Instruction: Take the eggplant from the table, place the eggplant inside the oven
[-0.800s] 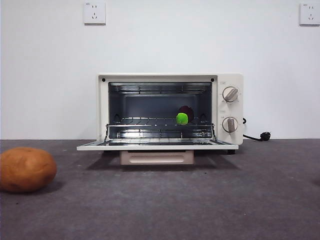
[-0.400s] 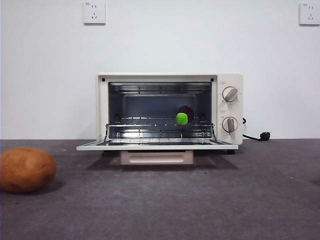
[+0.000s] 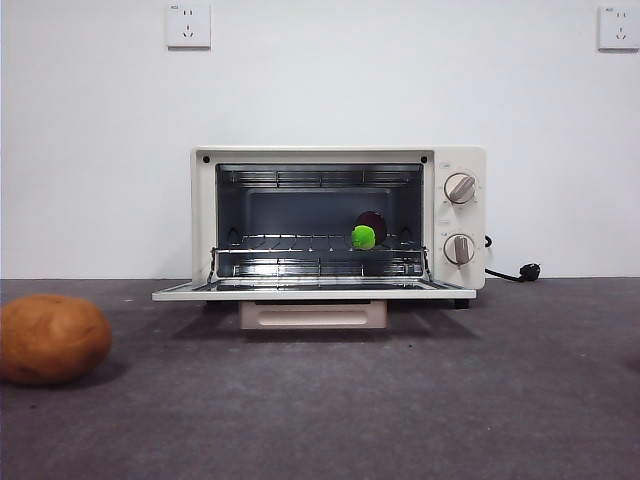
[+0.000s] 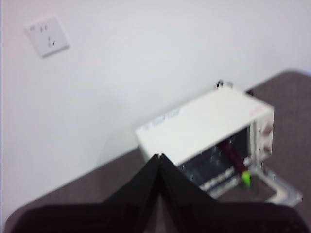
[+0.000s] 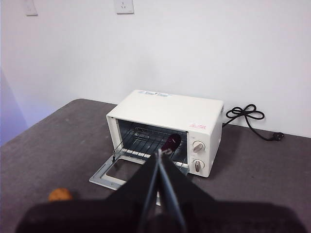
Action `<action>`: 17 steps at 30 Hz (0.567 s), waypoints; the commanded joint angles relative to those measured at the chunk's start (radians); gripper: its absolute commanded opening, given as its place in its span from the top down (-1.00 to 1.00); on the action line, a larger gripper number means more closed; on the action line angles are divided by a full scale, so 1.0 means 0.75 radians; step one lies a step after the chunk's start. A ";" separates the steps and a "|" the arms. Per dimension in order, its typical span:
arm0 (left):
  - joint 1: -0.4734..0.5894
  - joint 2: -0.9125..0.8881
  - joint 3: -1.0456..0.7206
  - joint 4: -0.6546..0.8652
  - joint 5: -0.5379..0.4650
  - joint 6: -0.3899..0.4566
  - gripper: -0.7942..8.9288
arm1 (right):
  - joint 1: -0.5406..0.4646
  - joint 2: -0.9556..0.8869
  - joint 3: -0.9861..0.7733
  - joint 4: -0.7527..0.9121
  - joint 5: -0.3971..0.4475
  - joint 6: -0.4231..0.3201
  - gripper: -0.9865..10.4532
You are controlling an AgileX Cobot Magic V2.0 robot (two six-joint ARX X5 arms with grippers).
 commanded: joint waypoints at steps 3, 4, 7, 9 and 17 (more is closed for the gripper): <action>0.201 0.046 -0.002 0.095 0.230 0.025 0.85 | 0.002 -0.027 -0.024 -0.030 -0.001 -0.016 0.85; 0.262 0.068 -0.002 0.095 0.326 0.025 0.85 | 0.002 -0.031 -0.027 -0.030 -0.001 -0.017 0.85; 0.418 0.149 -0.002 0.119 0.593 -0.062 0.85 | 0.002 -0.033 -0.028 -0.030 -0.002 -0.017 0.85; 0.518 0.211 -0.002 0.132 0.742 -0.097 0.85 | 0.002 -0.032 -0.028 -0.030 -0.005 -0.017 0.85; 0.759 0.478 -0.019 0.113 1.109 -0.164 0.85 | 0.002 -0.033 -0.028 -0.030 -0.004 -0.018 0.85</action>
